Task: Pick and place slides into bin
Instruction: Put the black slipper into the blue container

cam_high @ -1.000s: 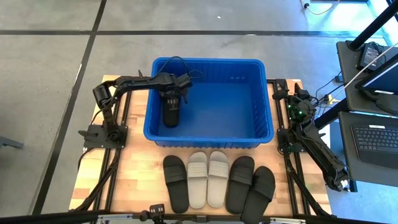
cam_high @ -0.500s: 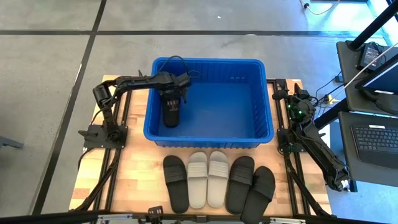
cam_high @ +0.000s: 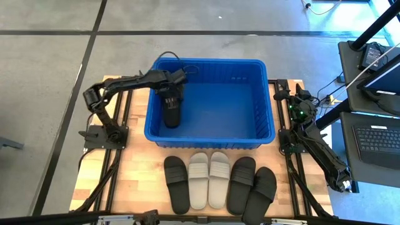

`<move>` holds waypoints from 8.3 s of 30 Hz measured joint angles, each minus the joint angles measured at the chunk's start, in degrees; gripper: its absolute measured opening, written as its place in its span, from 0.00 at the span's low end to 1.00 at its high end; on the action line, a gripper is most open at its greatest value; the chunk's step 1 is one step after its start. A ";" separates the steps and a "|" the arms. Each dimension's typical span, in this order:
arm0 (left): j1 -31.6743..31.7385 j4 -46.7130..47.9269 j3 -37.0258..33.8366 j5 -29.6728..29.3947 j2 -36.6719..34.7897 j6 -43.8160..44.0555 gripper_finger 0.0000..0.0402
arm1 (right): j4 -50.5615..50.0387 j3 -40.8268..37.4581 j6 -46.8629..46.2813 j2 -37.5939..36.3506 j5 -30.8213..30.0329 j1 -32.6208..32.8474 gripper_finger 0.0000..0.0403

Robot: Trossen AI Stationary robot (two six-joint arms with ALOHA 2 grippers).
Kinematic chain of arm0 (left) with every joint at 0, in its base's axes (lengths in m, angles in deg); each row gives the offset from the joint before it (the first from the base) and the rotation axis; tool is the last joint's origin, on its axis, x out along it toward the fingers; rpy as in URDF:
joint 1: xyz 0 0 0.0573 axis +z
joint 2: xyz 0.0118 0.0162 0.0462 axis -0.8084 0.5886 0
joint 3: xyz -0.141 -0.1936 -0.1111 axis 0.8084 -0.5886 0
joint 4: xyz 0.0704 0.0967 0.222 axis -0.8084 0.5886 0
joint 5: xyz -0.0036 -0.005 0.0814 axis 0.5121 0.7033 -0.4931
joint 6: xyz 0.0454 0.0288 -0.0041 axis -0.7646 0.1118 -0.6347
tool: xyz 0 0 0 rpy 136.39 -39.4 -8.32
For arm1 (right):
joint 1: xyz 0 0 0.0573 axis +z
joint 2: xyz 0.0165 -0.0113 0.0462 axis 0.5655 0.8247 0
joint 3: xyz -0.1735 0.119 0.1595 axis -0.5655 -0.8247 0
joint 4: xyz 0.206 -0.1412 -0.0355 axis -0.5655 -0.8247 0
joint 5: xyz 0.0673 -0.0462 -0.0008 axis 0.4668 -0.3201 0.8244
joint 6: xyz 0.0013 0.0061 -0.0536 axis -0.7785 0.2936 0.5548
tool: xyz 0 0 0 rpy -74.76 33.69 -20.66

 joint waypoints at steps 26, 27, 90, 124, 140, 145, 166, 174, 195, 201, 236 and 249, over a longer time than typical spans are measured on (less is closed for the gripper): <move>-48.13 -22.55 0.07 -8.97 -18.95 16.36 0.64 | 0.00 0.02 0.06 0.00 0.00 0.02 0.72; -50.60 -22.17 0.02 -12.47 -18.16 18.26 0.64 | 0.00 0.00 0.14 0.00 0.00 0.02 0.72; -72.00 36.37 39.56 -5.58 34.64 84.72 0.64 | -0.04 0.02 5.86 0.00 1.53 0.02 0.72; -71.92 33.66 29.81 -7.53 34.62 78.12 0.64 | -0.04 0.01 5.67 0.01 1.51 0.00 0.72; -70.66 33.41 29.81 -8.11 34.61 78.12 0.55 | -0.04 0.02 2.82 0.00 1.51 0.02 0.72; -70.40 33.47 29.81 -8.24 34.60 78.01 0.42 | -0.04 0.02 2.84 0.01 1.51 0.00 0.72; -68.58 33.41 29.83 -2.83 33.68 77.99 0.04 | -0.02 0.02 3.02 0.02 1.51 0.00 0.72; -67.60 32.39 29.83 5.61 24.31 78.17 0.02 | -0.04 0.02 3.02 0.00 1.49 0.00 0.72; -53.53 18.80 29.83 -22.06 -4.52 58.24 0.02 | -0.04 0.02 2.82 0.00 1.49 0.00 0.72; -43.58 18.84 29.84 -31.63 -4.79 45.14 0.02 | -0.04 0.02 2.81 0.00 1.49 -0.01 0.72; -15.93 5.78 29.83 -37.89 24.17 6.43 0.02 | -0.02 0.02 2.78 0.00 1.49 0.00 0.72; -12.05 -3.38 19.47 -35.17 24.11 2.49 0.02 | -0.04 0.02 2.80 0.00 1.47 -0.01 0.72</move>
